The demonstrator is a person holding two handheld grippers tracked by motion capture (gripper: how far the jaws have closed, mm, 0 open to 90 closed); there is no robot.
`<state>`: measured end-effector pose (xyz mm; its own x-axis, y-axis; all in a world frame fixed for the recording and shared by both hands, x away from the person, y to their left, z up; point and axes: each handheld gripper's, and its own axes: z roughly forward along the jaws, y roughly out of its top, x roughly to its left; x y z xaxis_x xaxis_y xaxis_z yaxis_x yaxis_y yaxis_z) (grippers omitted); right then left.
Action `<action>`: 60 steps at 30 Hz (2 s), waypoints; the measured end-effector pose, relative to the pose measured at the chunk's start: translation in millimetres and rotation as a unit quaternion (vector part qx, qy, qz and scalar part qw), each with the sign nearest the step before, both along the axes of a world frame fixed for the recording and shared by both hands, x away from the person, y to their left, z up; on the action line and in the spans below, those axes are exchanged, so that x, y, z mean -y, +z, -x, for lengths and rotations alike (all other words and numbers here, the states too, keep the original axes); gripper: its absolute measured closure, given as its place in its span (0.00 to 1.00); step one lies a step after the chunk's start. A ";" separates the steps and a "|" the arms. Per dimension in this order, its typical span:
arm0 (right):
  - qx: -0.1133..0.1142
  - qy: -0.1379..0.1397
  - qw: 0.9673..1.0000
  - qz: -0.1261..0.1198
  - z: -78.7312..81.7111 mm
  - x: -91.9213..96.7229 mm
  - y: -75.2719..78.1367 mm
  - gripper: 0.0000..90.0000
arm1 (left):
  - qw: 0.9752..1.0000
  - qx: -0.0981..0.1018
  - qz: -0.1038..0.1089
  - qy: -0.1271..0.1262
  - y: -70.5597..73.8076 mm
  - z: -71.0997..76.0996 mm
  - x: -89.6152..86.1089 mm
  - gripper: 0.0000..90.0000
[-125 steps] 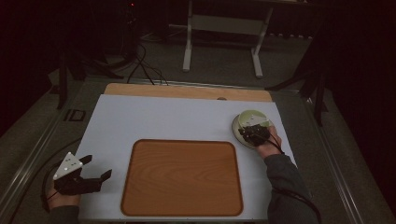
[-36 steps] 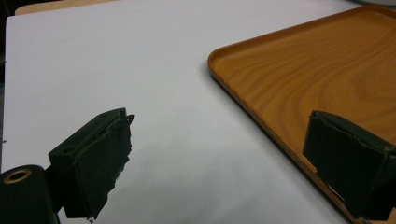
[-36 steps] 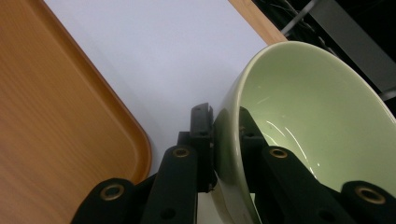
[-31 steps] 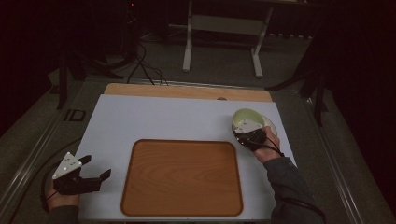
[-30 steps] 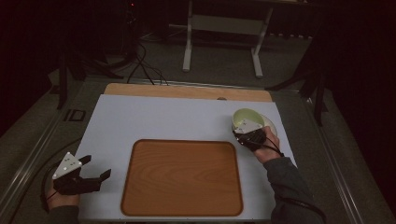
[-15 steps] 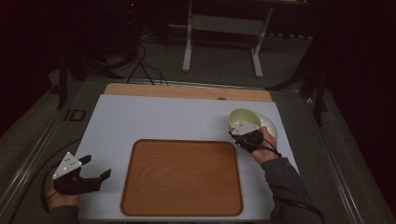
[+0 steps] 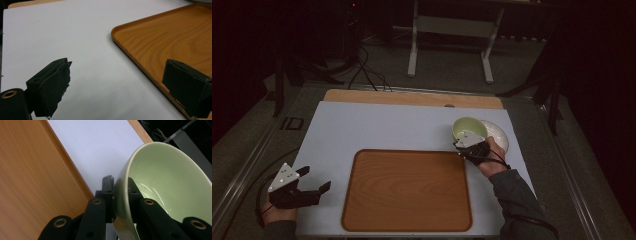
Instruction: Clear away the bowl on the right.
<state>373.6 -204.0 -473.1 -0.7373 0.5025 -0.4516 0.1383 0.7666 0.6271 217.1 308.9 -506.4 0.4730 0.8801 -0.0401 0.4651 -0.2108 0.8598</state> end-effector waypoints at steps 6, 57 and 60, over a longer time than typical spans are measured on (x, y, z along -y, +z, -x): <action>0.005 0.009 1.000 0.004 3.3 -5.2 0.9 0.91 | 1.000 0.000 0.001 0.000 -0.2 -0.2 -0.3 0.08; 0.018 0.098 0.995 0.015 38.8 -52.6 4.4 0.91 | 1.000 0.003 0.000 0.002 0.5 0.4 -0.5 0.08; 0.018 0.101 0.995 0.015 40.8 -55.6 3.2 0.91 | 1.000 0.002 0.000 0.001 0.3 0.3 -0.7 0.08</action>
<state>332.8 -148.4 -469.9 -0.8052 0.3306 -0.4924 -0.0434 0.7952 0.6048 216.8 309.6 -506.1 0.4708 0.8814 -0.0384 0.4619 -0.2092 0.8619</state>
